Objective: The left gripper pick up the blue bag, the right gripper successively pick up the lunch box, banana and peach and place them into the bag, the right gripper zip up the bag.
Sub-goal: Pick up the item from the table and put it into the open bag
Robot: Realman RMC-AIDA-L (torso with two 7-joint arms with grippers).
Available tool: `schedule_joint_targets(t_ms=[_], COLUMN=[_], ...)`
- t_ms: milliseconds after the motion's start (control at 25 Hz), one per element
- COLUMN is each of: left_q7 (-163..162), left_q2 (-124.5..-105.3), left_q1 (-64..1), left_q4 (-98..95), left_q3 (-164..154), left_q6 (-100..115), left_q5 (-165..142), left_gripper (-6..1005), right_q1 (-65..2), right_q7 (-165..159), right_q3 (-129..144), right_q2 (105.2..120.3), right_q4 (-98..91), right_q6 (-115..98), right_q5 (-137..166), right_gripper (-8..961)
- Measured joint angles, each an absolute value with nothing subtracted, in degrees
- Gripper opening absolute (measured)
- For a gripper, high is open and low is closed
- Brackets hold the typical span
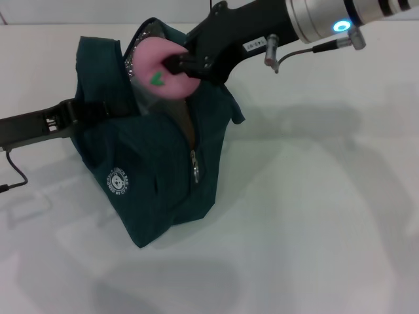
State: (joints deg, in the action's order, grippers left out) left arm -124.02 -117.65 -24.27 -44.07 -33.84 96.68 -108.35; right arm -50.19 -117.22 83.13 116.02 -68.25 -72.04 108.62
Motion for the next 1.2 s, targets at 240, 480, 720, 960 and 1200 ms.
schedule_joint_targets(t_ms=[240,480,720,960,1200], left_q7=[-124.0,-124.0,-124.0,-124.0,-124.0], left_q2=[-117.71,-117.78,-117.72,-117.63,-117.59], left_q1=[-24.4,-24.6,-24.3,-24.1,-24.1], left_q4=[-44.0,-44.0,-44.0,-44.0,-44.0], left_q3=[-33.6,-33.6,-33.6,-33.6,-33.6], left_q6=[96.7,96.8,96.8,96.8,96.7], left_q5=[-108.3,-108.2,-106.6,-106.2,-106.2], left_gripper=[32,32,32,32,32], right_q1=[-50.2,-50.2,-50.3,-50.3,-50.2], right_q7=[-115.3,-115.2,-115.2,-115.2,-115.3], right_q3=[83.3,83.3,83.3,83.8,83.7], right_q2=[116.06,116.02,116.01,115.99,115.85], right_q4=[-67.5,-65.0,-63.9,-63.8,-63.7], right_q6=[-71.3,-71.1,-71.0,-70.7,-70.5], right_q5=[105.2,105.0,104.9,105.1,105.3], right_gripper=[44,45,77,241,477])
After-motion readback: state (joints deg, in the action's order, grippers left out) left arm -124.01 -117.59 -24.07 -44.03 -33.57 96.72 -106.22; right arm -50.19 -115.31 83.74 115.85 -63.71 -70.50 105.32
